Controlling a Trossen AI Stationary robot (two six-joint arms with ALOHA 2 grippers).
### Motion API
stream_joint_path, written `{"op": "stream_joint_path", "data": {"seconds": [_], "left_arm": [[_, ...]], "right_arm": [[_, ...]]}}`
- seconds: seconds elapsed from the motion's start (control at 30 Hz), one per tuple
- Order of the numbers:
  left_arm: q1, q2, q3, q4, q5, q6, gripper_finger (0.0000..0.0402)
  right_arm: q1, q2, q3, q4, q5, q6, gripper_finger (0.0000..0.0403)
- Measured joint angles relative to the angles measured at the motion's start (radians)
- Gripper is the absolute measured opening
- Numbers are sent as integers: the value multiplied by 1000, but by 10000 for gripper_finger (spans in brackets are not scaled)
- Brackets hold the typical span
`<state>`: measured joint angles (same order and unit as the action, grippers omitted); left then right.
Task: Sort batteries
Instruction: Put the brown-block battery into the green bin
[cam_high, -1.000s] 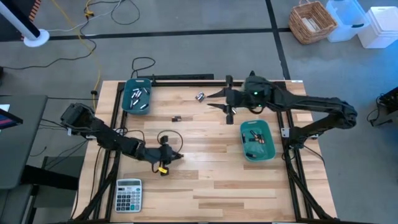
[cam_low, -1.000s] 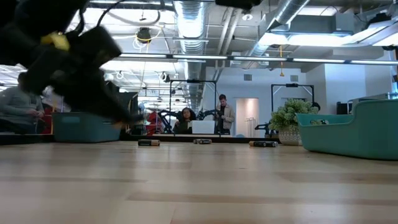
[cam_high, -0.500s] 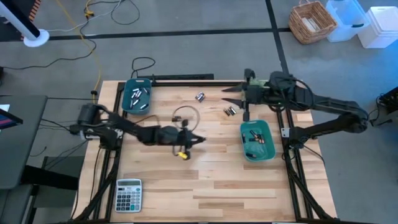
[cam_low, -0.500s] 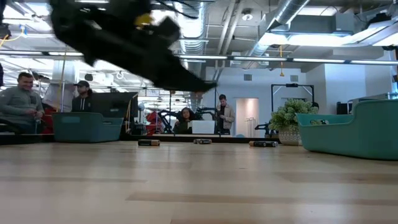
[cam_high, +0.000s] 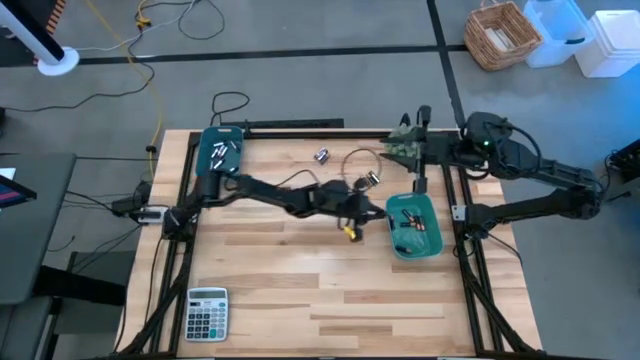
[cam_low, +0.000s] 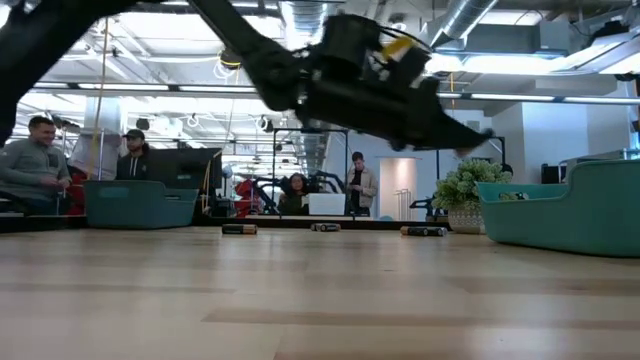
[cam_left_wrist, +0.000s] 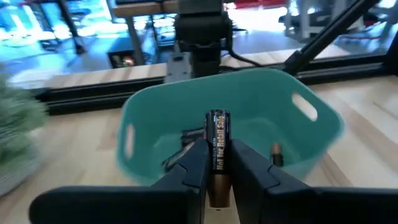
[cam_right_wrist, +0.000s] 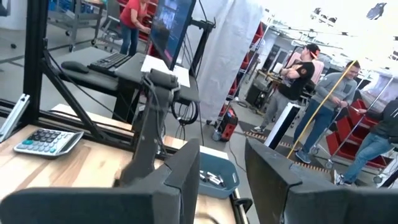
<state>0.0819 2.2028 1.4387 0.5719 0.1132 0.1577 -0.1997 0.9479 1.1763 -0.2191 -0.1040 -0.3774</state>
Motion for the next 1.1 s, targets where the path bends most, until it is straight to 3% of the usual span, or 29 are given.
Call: {"op": "stream_joint_path", "data": {"seconds": [0.2, 0.33, 0.5, 0.77, 0.87, 1.1], "left_arm": [[6, 181, 297, -191, 93, 5, 40], [6, 251, 408, -273, 119, 7, 40], [10, 254, 426, -273, 119, 5, 45], [18, 253, 426, -285, 119, 2, 181], [30, 241, 425, -313, 120, -5, 214], [67, 125, 425, -427, 151, 47, 218]], "right_arm": [[1, -22, 0, -40, 0, 4, 141], [1, -21, 0, -55, 0, 5, 141], [1, -19, 0, -75, 0, 5, 141], [1, -18, 0, -92, 0, 4, 141], [1, -18, 0, -95, 0, 4, 141], [1, -18, 0, -125, 23, 1, 141]]}}
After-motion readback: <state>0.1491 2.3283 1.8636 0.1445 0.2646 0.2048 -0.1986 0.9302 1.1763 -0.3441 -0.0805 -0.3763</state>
